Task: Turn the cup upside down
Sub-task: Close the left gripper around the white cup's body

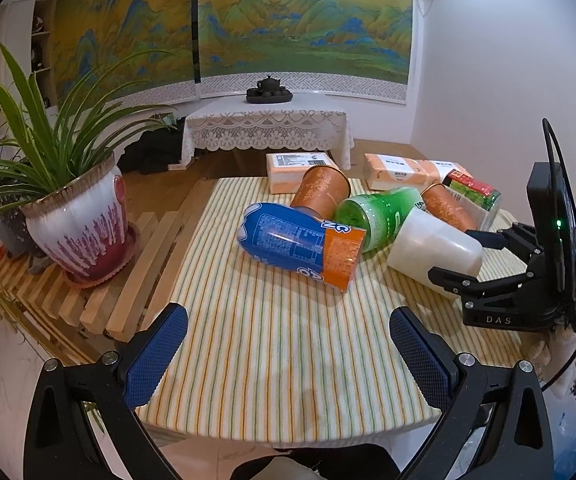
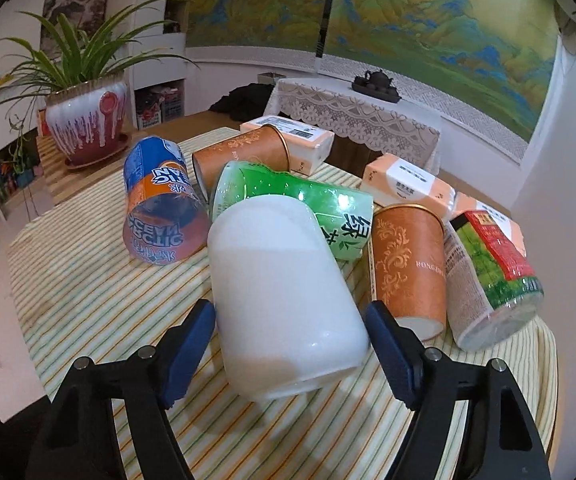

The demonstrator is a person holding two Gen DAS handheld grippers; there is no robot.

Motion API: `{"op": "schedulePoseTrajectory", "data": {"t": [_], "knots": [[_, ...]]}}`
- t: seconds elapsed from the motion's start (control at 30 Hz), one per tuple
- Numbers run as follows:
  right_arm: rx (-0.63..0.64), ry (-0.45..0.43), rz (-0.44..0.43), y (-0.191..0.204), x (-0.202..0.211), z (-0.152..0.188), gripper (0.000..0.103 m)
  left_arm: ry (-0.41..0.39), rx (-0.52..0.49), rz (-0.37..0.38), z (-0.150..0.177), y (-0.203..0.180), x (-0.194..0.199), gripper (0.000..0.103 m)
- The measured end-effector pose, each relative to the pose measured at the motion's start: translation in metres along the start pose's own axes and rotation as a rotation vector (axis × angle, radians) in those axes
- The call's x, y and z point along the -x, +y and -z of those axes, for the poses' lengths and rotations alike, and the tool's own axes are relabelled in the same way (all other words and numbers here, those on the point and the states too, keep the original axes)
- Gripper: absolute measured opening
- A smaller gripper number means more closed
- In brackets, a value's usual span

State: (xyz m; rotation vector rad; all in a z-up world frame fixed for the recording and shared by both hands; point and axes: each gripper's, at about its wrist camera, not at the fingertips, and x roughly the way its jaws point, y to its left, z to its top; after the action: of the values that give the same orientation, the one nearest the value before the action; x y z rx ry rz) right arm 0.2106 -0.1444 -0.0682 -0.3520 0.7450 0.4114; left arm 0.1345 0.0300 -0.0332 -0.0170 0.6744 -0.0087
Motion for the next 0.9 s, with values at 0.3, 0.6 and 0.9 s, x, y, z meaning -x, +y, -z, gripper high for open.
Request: {"op": "schedulePoseTrajectory", "data": {"t": [0.3, 0.6, 0.9], "knots": [[-0.067, 0.039, 0.028, 0.018, 0.02, 0.011, 0.074, -0.007, 0.0, 0.02, 0.007, 0.0, 0.01, 0.102], [-0.132, 0.051, 0.006, 0.027, 0.033, 0.022, 0.074, -0.009, -0.024, 0.028, 0.016, -0.001, 0.019, 0.102], [-0.151, -0.031, 0.049, 0.031, 0.056, 0.03, 0.076, -0.015, -0.078, 0.041, 0.016, -0.02, 0.026, 0.102]]}}
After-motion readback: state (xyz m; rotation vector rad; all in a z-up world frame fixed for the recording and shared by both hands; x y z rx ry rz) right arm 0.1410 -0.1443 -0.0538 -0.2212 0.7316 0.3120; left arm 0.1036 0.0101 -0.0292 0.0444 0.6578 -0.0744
